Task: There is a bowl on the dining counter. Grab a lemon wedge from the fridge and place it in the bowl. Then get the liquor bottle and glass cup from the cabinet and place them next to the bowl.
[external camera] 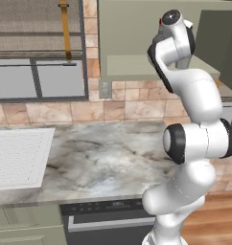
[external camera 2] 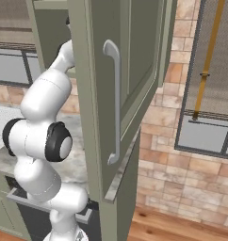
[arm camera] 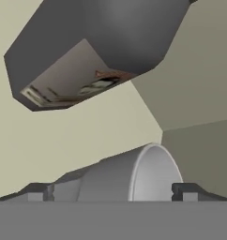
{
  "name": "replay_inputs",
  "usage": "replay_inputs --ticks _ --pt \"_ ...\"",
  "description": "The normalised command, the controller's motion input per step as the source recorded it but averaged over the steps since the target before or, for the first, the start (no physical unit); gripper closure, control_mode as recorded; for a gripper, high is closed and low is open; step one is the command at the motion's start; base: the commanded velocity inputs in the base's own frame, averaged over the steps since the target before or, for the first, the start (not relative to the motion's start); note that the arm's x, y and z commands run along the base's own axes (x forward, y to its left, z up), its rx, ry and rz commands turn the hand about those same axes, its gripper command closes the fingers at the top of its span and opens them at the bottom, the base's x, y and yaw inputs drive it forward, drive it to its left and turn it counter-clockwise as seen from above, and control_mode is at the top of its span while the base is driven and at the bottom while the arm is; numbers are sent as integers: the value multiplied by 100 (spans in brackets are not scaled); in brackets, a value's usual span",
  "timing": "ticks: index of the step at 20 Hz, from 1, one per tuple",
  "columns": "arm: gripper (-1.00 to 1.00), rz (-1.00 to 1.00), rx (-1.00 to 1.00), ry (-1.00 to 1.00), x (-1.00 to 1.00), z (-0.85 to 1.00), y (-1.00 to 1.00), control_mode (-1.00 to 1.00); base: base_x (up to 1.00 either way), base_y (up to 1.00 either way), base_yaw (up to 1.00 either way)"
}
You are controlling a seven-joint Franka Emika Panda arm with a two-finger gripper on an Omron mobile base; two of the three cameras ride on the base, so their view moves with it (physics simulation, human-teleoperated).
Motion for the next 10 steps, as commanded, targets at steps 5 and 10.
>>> replay_inputs --ticks 5,10 --pt "-100 0 -2 2 9 -5 -4 -100 0 0 0" --pt "100 0 -3 2 1 -6 0 -100 0 0 0"
